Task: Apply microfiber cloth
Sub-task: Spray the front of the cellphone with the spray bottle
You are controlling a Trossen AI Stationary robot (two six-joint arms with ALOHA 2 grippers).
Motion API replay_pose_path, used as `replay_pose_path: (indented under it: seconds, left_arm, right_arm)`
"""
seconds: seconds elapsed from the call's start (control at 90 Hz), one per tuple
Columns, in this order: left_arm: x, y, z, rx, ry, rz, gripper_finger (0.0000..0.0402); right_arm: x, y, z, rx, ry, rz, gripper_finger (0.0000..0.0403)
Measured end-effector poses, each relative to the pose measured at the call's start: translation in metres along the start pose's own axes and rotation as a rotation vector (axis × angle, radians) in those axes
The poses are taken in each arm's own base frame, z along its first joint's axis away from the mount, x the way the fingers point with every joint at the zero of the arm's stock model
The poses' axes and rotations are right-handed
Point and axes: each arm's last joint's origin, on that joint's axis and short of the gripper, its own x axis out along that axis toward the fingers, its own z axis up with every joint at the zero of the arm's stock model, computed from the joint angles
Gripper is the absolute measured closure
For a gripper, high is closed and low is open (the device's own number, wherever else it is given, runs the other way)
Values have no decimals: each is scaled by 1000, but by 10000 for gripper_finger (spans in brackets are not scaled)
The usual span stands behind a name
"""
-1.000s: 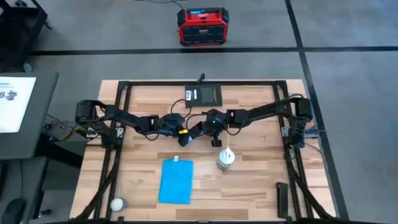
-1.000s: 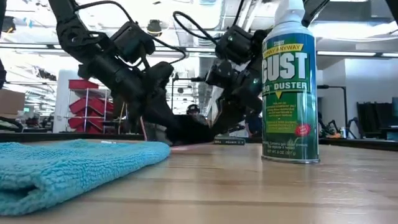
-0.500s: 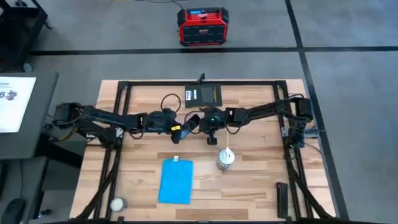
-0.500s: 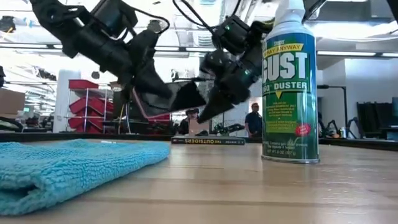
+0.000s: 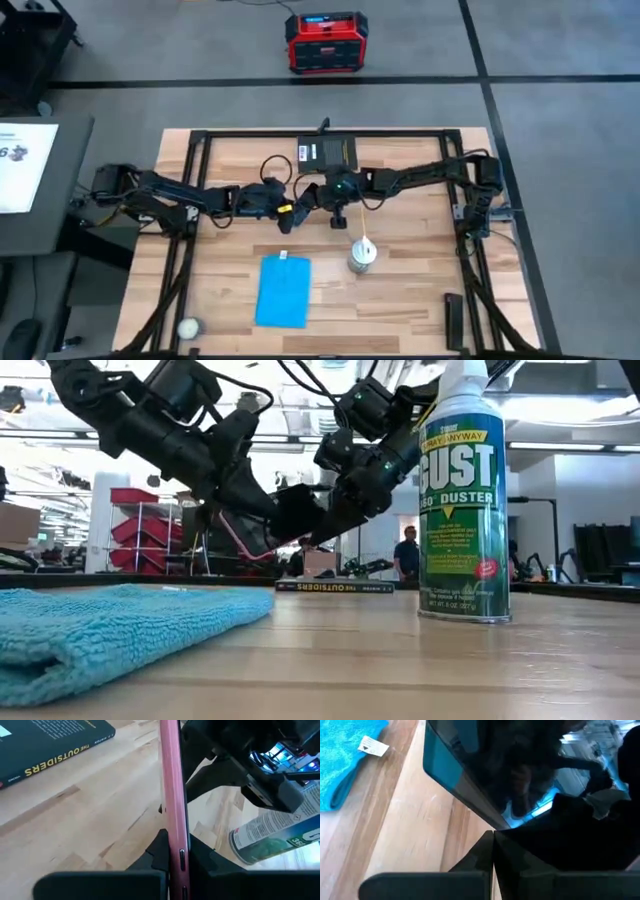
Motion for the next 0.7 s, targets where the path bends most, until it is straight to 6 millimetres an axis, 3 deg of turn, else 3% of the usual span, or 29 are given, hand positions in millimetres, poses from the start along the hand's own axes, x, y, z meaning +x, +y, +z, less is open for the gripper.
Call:
replay_pose_path:
  seconds: [0.7]
  left_arm:
    - [-1,-10,-8,41,53,-58,397]
  right_arm:
    - [-12,-17,35,-40,-109,-70,403]
